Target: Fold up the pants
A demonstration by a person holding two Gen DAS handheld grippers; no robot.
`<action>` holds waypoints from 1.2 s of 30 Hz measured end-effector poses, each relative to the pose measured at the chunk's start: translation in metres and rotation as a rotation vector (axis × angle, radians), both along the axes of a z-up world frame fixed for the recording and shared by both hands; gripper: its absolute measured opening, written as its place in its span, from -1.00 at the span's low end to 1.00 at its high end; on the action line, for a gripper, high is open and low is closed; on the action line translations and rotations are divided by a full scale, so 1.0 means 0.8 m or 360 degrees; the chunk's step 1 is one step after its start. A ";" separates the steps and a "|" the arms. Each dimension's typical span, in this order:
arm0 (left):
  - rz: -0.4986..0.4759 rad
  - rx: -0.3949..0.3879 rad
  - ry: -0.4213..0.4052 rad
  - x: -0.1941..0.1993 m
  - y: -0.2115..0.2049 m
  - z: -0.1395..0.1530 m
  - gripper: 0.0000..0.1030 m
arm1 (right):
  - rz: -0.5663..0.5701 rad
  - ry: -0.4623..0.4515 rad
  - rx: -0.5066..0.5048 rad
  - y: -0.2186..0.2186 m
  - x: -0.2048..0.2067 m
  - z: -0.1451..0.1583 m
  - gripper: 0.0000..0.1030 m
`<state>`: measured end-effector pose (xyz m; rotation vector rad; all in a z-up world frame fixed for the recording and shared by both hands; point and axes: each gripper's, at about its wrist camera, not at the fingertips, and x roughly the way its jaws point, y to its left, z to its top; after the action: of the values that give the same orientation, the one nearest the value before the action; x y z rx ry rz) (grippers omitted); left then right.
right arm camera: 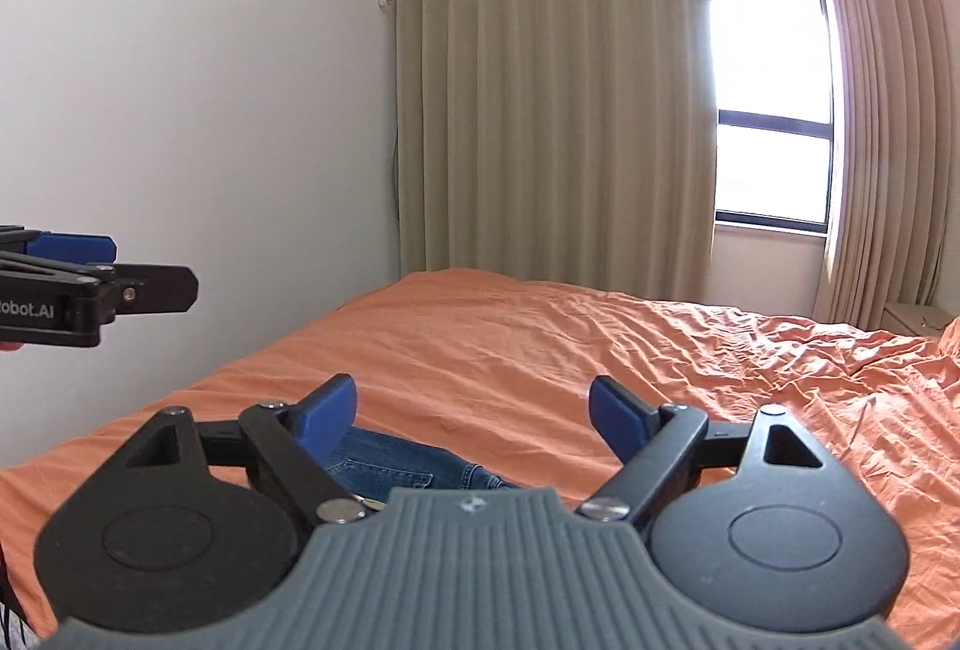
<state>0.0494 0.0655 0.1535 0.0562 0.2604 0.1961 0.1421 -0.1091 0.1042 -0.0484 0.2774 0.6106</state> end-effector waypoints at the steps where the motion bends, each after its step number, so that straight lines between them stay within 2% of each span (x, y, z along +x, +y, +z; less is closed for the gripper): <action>1: 0.0005 -0.0003 -0.0017 -0.005 -0.008 -0.004 1.00 | -0.0009 -0.0003 0.0009 -0.005 -0.011 -0.003 0.58; 4: 0.0020 0.0005 -0.0003 -0.011 -0.029 -0.027 1.00 | -0.0064 0.0031 0.0029 -0.019 -0.037 -0.024 0.58; 7: 0.0033 -0.0028 0.0063 -0.012 -0.037 -0.057 1.00 | -0.0144 0.0129 0.0045 -0.025 -0.050 -0.057 0.58; 12: 0.0144 -0.0092 0.0340 -0.003 -0.033 -0.118 1.00 | -0.0213 0.0297 -0.0044 -0.024 -0.048 -0.117 0.58; 17: 0.0248 -0.0066 0.0517 -0.001 -0.032 -0.165 1.00 | -0.0250 0.0336 -0.0129 -0.013 -0.044 -0.153 0.58; 23: 0.0257 -0.0111 0.0560 -0.001 -0.033 -0.176 1.00 | -0.0257 0.0399 -0.0104 -0.009 -0.029 -0.169 0.58; 36: 0.0267 -0.0128 0.0560 0.003 -0.032 -0.174 1.00 | -0.0238 0.0409 -0.0084 -0.011 -0.026 -0.157 0.58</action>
<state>0.0517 0.0401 0.0140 -0.0119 0.6248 0.3430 0.1210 -0.1180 -0.0213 0.0002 0.5417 0.4604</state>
